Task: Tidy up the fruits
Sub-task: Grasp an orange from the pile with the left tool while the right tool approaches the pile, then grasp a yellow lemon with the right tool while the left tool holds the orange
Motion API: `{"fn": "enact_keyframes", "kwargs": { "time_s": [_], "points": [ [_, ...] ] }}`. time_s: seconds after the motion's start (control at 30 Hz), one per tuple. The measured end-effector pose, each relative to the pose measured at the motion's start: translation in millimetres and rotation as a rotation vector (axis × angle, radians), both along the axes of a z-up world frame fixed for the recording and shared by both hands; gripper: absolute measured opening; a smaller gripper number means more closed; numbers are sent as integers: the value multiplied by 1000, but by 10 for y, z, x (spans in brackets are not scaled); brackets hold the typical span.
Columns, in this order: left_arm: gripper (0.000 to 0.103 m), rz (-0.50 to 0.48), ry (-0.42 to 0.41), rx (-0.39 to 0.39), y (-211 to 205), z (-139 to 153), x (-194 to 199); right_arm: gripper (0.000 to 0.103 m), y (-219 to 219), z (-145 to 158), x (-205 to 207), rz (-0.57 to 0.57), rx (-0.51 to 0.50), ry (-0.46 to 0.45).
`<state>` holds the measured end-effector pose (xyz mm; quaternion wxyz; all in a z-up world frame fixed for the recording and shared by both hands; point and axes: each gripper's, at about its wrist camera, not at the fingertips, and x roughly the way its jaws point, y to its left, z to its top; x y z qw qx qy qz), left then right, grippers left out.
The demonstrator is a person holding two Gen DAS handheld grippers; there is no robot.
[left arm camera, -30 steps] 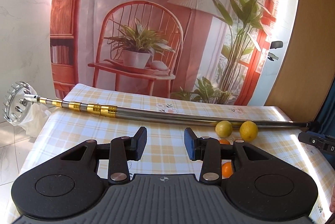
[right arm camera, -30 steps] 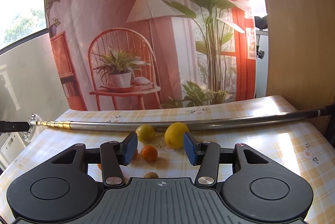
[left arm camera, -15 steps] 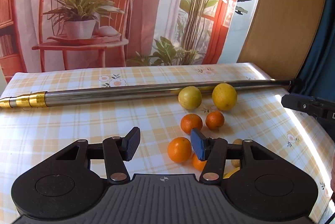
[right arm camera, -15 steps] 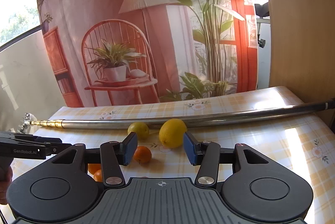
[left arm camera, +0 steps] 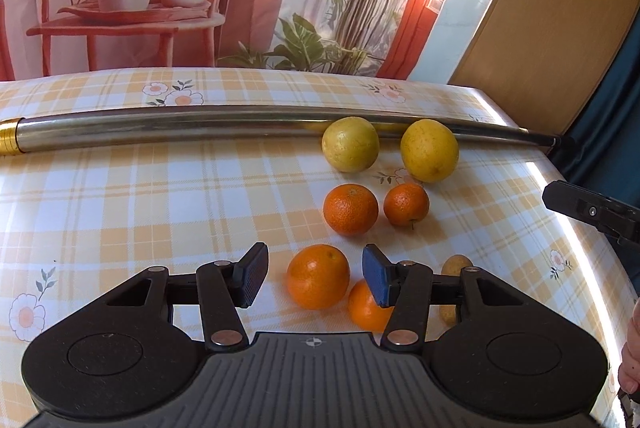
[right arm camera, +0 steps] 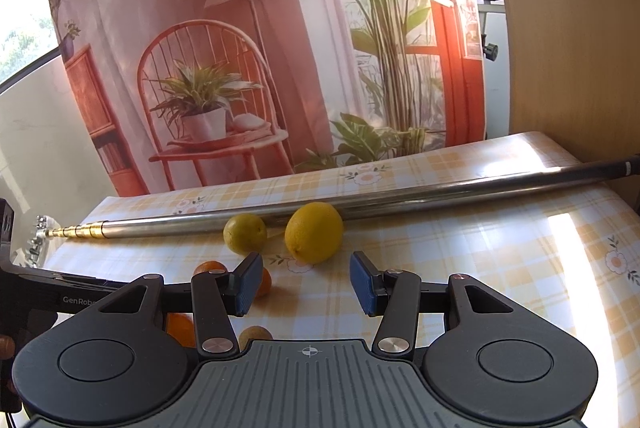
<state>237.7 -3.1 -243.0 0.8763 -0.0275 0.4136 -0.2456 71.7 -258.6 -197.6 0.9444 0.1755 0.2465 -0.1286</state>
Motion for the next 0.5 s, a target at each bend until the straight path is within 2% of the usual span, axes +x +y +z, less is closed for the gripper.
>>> {"fn": "enact_keyframes", "kwargs": {
  "time_s": [0.17, 0.3, 0.4, 0.5],
  "points": [
    [51, 8, 15, 2, 51, -59, 0, 45, -36, -29, 19, -3, 9, 5],
    [36, 11, -9, 2, 65, -52, -23, 45, -69, -73, 50, -6, 15, 8],
    [36, 31, -49, 12, 83, -9, -74, 45, -77, -99, 94, -6, -7, 15],
    [36, 44, -81, -10, 120, 82, -137, 45, -72, -96, 139, 2, -53, 9]
  ]
}}
